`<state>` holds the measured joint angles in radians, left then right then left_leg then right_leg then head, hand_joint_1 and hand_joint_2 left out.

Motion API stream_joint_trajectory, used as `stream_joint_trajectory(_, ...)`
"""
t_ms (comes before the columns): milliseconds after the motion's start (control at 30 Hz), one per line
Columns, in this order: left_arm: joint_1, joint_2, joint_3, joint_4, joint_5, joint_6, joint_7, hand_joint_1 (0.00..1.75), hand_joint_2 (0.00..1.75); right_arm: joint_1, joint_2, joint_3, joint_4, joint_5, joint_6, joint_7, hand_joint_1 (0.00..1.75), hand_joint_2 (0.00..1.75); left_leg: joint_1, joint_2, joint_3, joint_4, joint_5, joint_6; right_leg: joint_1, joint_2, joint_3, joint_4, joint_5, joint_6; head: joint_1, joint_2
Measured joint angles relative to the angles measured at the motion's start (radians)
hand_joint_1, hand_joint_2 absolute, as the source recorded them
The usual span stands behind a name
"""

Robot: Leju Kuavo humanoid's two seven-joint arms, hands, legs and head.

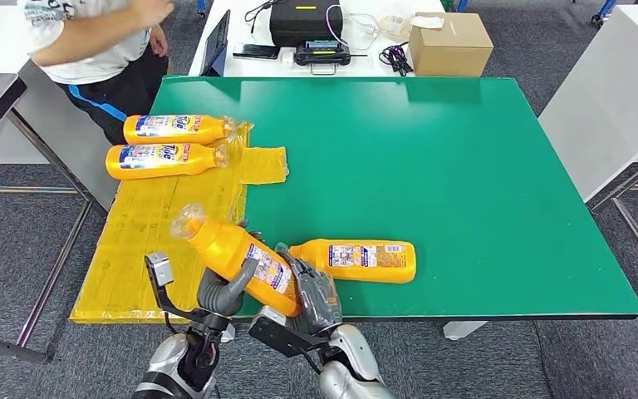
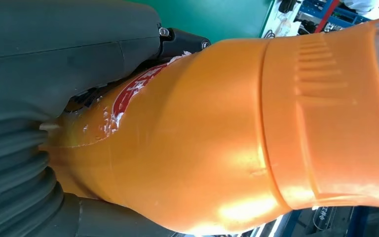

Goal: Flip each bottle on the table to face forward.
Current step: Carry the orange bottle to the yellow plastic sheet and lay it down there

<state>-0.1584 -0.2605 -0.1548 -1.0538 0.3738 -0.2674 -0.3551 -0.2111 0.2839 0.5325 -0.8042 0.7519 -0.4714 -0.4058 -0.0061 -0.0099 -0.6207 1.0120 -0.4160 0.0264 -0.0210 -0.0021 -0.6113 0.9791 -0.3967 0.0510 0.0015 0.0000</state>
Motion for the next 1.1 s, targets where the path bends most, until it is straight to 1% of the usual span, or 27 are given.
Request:
stream_joint_trajectory(33, 0.001, 0.0, 0.0, -0.002, 0.002, 0.0, 0.0, 1.75, 1.75, -0.001, 0.0, 0.0, 0.002, 0.0, 0.0, 0.0, 1.73, 1.75, 0.0, 0.0, 0.0, 0.0, 0.0, 0.0, 0.0, 0.0, 0.0, 0.0, 0.0, 0.0, 0.0, 0.0)
stream_joint_trajectory(67, 0.001, 0.0, 0.001, -0.003, 0.003, 0.0, 0.0, 1.75, 1.75, -0.002, 0.0, 0.001, 0.003, -0.001, 0.001, -0.001, 1.58, 1.75, 0.0, 0.0, 0.0, 0.0, 0.0, 0.0, 0.0, 0.0, 0.0, 0.0, 0.0, 0.0, 0.0, 0.0)
stream_joint_trajectory(100, 0.002, 0.0, 0.001, -0.005, 0.002, 0.002, -0.001, 1.75, 1.75, -0.003, 0.0, 0.001, 0.004, -0.002, 0.001, -0.001, 1.14, 1.75, 0.0, 0.0, 0.0, 0.0, 0.0, 0.0, 0.0, 0.0, 0.0, 0.0, 0.0, 0.0, 0.0, 0.0)
stream_joint_trajectory(167, 0.005, 0.0, 0.0, -0.012, -0.007, 0.009, -0.005, 1.75, 1.75, -0.004, 0.001, 0.001, 0.005, -0.004, 0.004, -0.002, 0.28, 0.87, 0.0, 0.0, 0.0, 0.0, 0.0, 0.0, 0.0, 0.0, 0.0, 0.0, 0.0, 0.0, 0.0, 0.0)
stream_joint_trajectory(200, 0.006, 0.0, -0.002, -0.017, -0.015, 0.014, -0.007, 1.75, 1.75, -0.004, 0.002, 0.001, 0.005, -0.005, 0.007, -0.001, 0.0, 0.44, 0.0, 0.0, 0.0, 0.0, 0.0, 0.0, 0.0, 0.0, 0.0, 0.0, 0.0, 0.0, 0.0, 0.0)
stream_joint_trajectory(233, 0.007, 0.0, -0.003, -0.024, -0.03, 0.027, -0.014, 1.75, 1.75, -0.004, 0.002, 0.001, 0.005, -0.008, 0.01, 0.0, 0.0, 0.0, 0.0, 0.0, 0.0, 0.0, 0.0, 0.0, 0.0, 0.0, 0.0, 0.0, 0.0, 0.0, 0.0, 0.0)
stream_joint_trajectory(300, 0.008, 0.0, -0.007, -0.042, -0.082, 0.082, -0.04, 1.75, 1.75, 0.003, 0.002, -0.001, 0.0, -0.026, 0.009, -0.002, 0.0, 0.0, 0.0, 0.0, 0.0, 0.0, 0.0, 0.0, 0.0, 0.0, 0.0, 0.0, 0.0, 0.0, 0.0, 0.0)
stream_joint_trajectory(400, 0.004, 0.0, -0.007, -0.081, -0.194, 0.208, -0.099, 1.75, 1.75, 0.04, 0.001, -0.006, -0.058, -0.066, 0.003, -0.009, 0.0, 0.0, 0.0, 0.0, 0.0, 0.0, 0.0, 0.0, 0.0, 0.0, 0.0, 0.0, 0.0, 0.0, 0.0, 0.0)
stream_joint_trajectory(533, -0.007, 0.002, 0.006, -0.133, -0.328, 0.366, -0.157, 1.75, 1.75, 0.091, -0.009, -0.009, -0.218, -0.102, 0.0, -0.017, 0.0, 0.0, 0.0, 0.0, 0.0, 0.0, 0.0, 0.0, 0.0, 0.0, 0.0, 0.0, 0.0, 0.0, 0.0, 0.0)
stream_joint_trajectory(600, -0.015, 0.003, 0.019, -0.158, -0.369, 0.428, -0.179, 1.75, 1.75, 0.11, -0.015, -0.009, -0.31, -0.112, -0.002, -0.019, 0.0, 0.0, 0.0, 0.0, 0.0, 0.0, 0.0, 0.0, 0.0, 0.0, 0.0, 0.0, 0.0, 0.0, 0.0, 0.0)
stream_joint_trajectory(667, -0.024, 0.004, 0.034, -0.184, -0.387, 0.463, -0.192, 1.75, 1.75, 0.125, -0.019, -0.009, -0.391, -0.121, -0.003, -0.02, 0.0, 0.0, 0.0, 0.0, 0.0, 0.0, 0.0, 0.0, 0.0, 0.0, 0.0, 0.0, 0.0, 0.0, 0.0, 0.0)
stream_joint_trajectory(767, -0.032, 0.005, 0.053, -0.229, -0.39, 0.485, -0.202, 1.75, 1.75, 0.141, -0.024, -0.008, -0.477, -0.14, -0.001, -0.02, 0.0, 0.0, 0.0, 0.0, 0.0, 0.0, 0.0, 0.0, 0.0, 0.0, 0.0, 0.0, 0.0, 0.0, 0.0, 0.0)
stream_joint_trajectory(900, -0.037, 0.006, 0.066, -0.284, -0.351, 0.471, -0.191, 1.75, 1.75, 0.153, -0.028, -0.006, -0.535, -0.169, 0.01, -0.025, 0.0, 0.0, 0.0, 0.0, 0.0, 0.0, 0.0, 0.0, 0.0, 0.0, 0.0, 0.0, 0.0, 0.0, 0.0, 0.0)
stream_joint_trajectory(967, -0.037, 0.009, 0.07, -0.309, -0.367, 0.487, -0.194, 1.75, 1.75, 0.156, -0.028, -0.006, -0.548, -0.194, 0.023, -0.031, 0.0, 0.0, 0.0, 0.0, 0.0, 0.0, 0.0, 0.0, 0.0, 0.0, 0.0, 0.0, 0.0, 0.0, 0.0, 0.0)
stream_joint_trajectory(1033, -0.041, 0.017, 0.071, -0.325, -0.492, 0.572, -0.209, 1.75, 1.75, 0.157, -0.029, -0.006, -0.555, -0.214, 0.04, -0.037, 0.0, 0.0, 0.0, 0.0, 0.0, 0.0, 0.0, 0.0, 0.0, 0.0, 0.0, 0.0, 0.0, 0.0, 0.0, 0.0)
stream_joint_trajectory(1100, -0.049, 0.028, 0.068, -0.327, -0.676, 0.685, -0.22, 1.75, 1.75, 0.156, -0.029, -0.006, -0.56, -0.222, 0.054, -0.043, 0.0, 0.0, 0.0, 0.0, 0.0, 0.0, 0.0, 0.0, 0.0, 0.0, 0.0, 0.0, 0.0, 0.0, 0.0, 0.0)
